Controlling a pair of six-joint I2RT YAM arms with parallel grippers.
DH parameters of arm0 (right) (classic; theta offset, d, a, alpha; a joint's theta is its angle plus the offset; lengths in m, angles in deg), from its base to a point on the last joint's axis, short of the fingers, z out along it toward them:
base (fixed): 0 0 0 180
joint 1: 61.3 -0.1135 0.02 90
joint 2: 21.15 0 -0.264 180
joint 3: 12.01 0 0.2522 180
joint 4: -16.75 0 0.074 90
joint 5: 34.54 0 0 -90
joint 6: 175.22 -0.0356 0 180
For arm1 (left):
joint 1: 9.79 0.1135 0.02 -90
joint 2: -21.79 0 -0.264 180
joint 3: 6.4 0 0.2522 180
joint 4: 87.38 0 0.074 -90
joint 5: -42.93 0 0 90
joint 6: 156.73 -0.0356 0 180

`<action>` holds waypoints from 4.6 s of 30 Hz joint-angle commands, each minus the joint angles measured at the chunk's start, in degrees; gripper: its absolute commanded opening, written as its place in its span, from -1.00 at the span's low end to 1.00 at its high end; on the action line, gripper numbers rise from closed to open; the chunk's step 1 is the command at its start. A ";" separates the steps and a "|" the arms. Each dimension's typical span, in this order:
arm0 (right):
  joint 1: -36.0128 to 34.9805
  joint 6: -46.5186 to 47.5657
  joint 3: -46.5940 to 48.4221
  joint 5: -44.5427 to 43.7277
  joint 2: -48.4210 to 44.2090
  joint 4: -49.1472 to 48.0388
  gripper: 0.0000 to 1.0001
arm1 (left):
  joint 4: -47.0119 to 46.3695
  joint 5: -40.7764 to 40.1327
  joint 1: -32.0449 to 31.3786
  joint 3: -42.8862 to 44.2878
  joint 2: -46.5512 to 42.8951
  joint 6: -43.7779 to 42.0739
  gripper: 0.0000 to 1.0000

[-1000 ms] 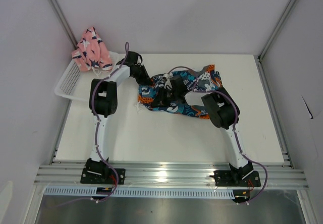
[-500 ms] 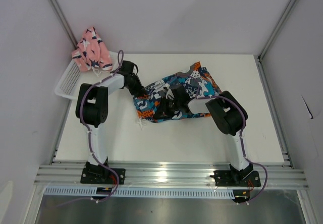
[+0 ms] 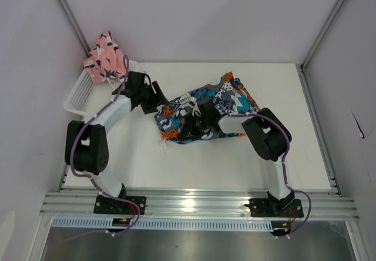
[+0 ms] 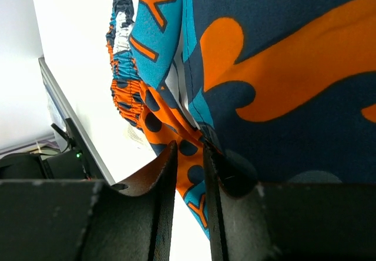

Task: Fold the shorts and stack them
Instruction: Fold the shorts

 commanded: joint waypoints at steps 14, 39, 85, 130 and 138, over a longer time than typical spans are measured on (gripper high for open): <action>-0.24 4.16 4.52 -3.48 -4.77 2.06 -0.35 | -22.54 -5.55 -1.17 -35.77 -24.48 2.34 0.98; 5.12 4.69 13.31 -0.67 7.89 2.67 -0.33 | -32.83 6.56 -1.17 -33.94 -7.70 3.57 0.98; -17.81 33.25 9.70 -45.75 -9.43 20.69 0.99 | -12.97 1.21 9.90 -44.83 -46.01 9.55 0.98; -3.76 20.17 11.21 -14.06 0.33 19.83 -0.10 | -33.96 -4.33 -2.31 -48.09 -34.34 13.32 0.97; 0.11 17.44 9.01 -4.37 1.21 15.16 -0.09 | -45.56 -4.59 -6.09 -44.67 -21.07 17.45 0.96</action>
